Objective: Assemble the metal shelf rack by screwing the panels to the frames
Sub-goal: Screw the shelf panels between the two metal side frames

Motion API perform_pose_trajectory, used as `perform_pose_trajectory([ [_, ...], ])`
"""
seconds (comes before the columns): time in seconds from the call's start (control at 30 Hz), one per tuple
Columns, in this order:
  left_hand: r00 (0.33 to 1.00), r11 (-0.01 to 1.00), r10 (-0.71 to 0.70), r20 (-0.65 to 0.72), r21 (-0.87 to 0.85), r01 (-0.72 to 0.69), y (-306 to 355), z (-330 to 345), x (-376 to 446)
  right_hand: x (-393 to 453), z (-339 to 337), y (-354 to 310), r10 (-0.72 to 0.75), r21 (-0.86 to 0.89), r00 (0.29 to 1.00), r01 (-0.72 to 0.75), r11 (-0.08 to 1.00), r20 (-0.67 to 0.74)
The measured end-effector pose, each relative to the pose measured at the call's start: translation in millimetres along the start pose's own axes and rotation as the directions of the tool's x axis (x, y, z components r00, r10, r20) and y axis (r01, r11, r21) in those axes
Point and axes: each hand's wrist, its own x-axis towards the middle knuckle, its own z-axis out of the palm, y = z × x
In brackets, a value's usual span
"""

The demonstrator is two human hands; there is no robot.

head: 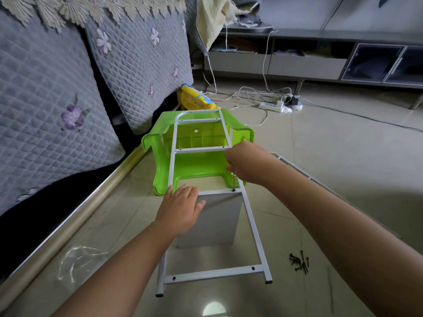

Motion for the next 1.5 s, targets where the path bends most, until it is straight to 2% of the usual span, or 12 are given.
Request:
perform_pose_trajectory([
  [0.1,1.0,1.0,0.004,0.001,0.005,-0.004,2.0,-1.8,0.6,-1.0,-8.0,2.9,-0.027,-0.109,0.999,0.029,0.994,0.023],
  [0.27,1.0,1.0,-0.002,-0.007,-0.018,0.002,1.8,0.0,1.0,5.8,-2.7,-7.4,0.194,-0.086,0.981,-0.195,0.977,-0.026],
  [0.37,1.0,1.0,0.001,-0.01,-0.024,-0.002,2.3,0.3,-0.8,11.3,1.8,-11.6,0.231,-0.079,0.972,-0.233,0.969,-0.035],
  [0.5,1.0,1.0,0.006,-0.01,-0.018,-0.006,2.2,-3.1,-2.0,4.2,-1.8,-5.0,0.162,-0.203,0.987,-0.161,0.966,-0.012],
  [0.63,1.0,1.0,0.001,0.009,0.002,-0.001,2.1,-2.9,-1.2,-7.1,-4.2,10.5,0.039,-0.176,0.993,-0.018,0.984,0.115],
  [0.77,1.0,1.0,-0.006,0.009,-0.005,0.006,4.3,-2.8,-0.8,-7.8,-6.3,18.1,-0.048,-0.243,0.993,0.074,0.967,0.11],
  [0.9,1.0,1.0,-0.018,0.004,-0.016,0.018,5.3,-3.5,-2.0,-4.7,-7.5,11.1,-0.032,-0.262,0.994,0.059,0.963,0.103],
  [1.13,1.0,1.0,-0.026,0.015,-0.004,0.026,6.8,-4.1,-6.2,0.5,-1.3,-6.7,0.153,-0.216,0.982,-0.127,0.968,0.109],
  [1.2,0.999,1.0,-0.03,0.021,0.0,0.03,6.9,-4.8,-6.7,-2.7,-4.3,-7.1,0.123,-0.229,0.986,-0.095,0.969,0.112],
  [1.37,0.998,0.998,-0.049,0.05,-0.031,0.05,8.2,-7.1,-4.2,-11.8,-9.0,-1.1,-0.018,-0.233,0.976,0.07,0.97,0.216],
  [1.5,0.998,0.998,-0.046,0.043,-0.035,0.048,8.3,-6.7,-5.1,-12.7,-9.3,0.9,-0.056,-0.231,0.987,0.091,0.969,0.154],
])
